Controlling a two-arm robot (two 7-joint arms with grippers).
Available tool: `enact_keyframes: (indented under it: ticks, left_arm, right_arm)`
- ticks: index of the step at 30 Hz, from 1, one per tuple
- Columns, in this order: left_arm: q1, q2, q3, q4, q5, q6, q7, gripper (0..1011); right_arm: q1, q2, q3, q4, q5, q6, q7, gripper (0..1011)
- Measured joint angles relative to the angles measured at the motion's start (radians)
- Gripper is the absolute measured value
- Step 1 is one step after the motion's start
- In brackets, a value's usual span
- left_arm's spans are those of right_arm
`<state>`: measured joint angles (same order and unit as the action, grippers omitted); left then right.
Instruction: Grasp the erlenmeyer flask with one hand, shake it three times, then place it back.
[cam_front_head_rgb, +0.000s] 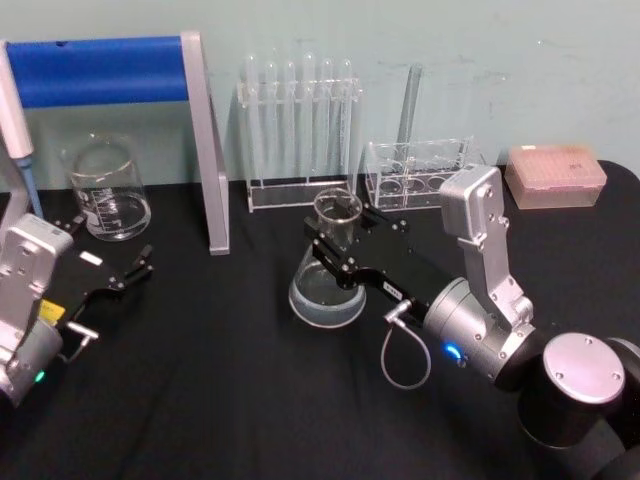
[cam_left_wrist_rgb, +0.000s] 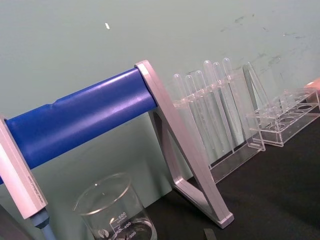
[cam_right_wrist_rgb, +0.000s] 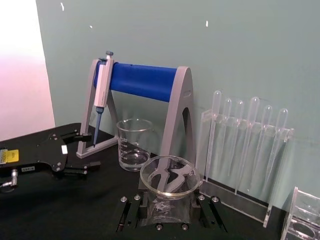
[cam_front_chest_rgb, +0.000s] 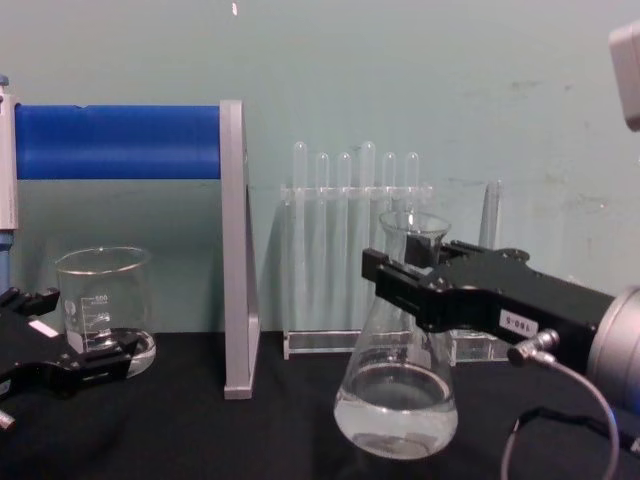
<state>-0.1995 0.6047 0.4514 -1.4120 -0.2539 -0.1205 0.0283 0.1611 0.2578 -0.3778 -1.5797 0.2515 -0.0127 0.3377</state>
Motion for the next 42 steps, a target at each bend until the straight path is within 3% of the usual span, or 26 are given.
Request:
enact_keyframes:
  ticks: [42]
  left_arm:
    - [0.0, 0.0, 0.0, 0.0, 0.0, 0.0, 0.0, 1001]
  right_arm:
    - [0.006, -0.022, -0.018, 0.137, -0.016, -0.06, 0.019, 450]
